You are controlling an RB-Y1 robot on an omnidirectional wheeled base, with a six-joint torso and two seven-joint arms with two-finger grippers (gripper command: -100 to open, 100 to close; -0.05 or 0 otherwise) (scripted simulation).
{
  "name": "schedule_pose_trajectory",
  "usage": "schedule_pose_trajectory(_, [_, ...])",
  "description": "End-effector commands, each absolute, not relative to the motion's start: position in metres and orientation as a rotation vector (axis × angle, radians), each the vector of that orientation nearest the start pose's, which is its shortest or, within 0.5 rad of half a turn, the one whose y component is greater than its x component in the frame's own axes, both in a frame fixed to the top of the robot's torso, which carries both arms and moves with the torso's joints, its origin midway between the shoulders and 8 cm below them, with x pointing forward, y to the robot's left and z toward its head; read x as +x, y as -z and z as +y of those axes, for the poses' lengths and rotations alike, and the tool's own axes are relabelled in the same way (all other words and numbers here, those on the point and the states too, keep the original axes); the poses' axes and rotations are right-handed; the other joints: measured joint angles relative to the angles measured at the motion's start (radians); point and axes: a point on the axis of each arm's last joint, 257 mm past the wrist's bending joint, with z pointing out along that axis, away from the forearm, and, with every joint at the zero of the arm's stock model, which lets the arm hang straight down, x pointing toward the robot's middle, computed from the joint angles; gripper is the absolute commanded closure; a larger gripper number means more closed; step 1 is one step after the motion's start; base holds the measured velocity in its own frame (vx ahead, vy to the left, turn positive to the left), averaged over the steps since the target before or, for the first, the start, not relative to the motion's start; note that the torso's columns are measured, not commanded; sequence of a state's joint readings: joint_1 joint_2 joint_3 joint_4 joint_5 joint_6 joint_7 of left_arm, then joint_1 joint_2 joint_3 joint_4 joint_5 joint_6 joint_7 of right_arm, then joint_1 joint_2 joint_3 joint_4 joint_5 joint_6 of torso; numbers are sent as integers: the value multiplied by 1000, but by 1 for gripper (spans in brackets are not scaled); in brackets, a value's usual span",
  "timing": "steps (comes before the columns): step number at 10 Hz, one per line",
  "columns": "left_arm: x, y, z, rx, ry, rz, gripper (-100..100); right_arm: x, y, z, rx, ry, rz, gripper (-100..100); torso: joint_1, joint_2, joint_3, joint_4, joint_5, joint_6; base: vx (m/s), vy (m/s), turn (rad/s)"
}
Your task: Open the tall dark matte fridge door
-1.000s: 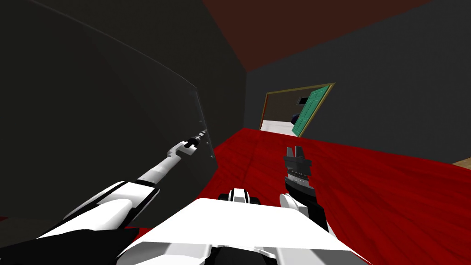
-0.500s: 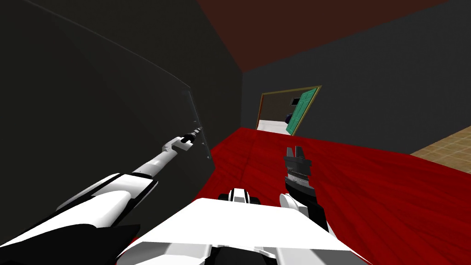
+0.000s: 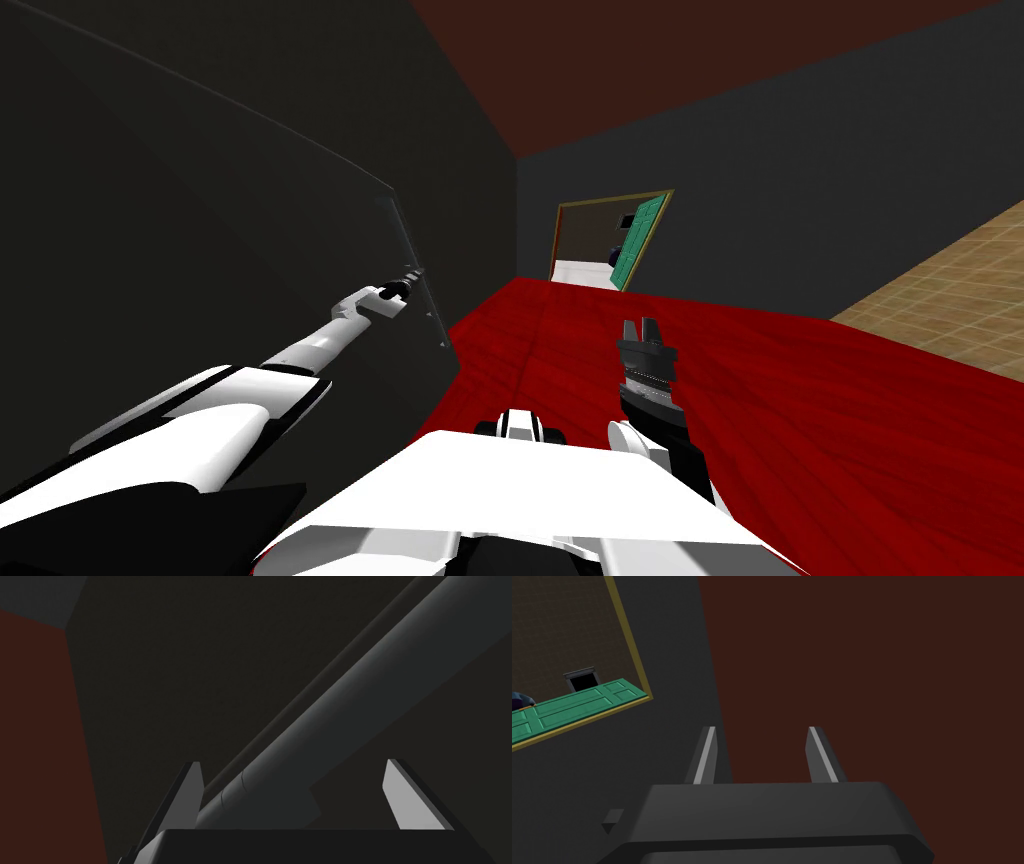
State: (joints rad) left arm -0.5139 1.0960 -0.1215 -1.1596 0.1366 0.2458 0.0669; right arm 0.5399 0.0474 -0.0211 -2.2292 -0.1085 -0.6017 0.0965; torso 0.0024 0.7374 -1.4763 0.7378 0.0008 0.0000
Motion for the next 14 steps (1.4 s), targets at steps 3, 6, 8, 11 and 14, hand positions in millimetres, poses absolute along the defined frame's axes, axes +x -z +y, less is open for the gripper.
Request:
schedule_pose_trajectory(3, [610,-61,638,-834,235,1285,-100,327,-8,-310,711,-1234,513,0,-4,1,0,0,-1,0,-7,-33,-95])
schedule_pose_trajectory(6, [610,-61,639,-852,213,1274,-100,327,-8,-310,711,-1234,514,0,2,0,0,0,0,2,-18,47,-99])
schedule_pose_trajectory(8, [610,-61,641,-857,206,1271,-100,327,-8,-310,711,-1234,514,0,0,-1,-1,0,0,2,-35,94,-128])
schedule_pose_trajectory(11, [611,-57,634,-830,243,1290,100,327,-8,-310,711,-1234,513,0,-3,1,1,0,2,-6,44,-85,172])
schedule_pose_trajectory(14, [629,-58,593,-795,281,1315,100,327,-8,-310,711,-1234,513,0,4,6,3,0,3,4,-109,10,-31])
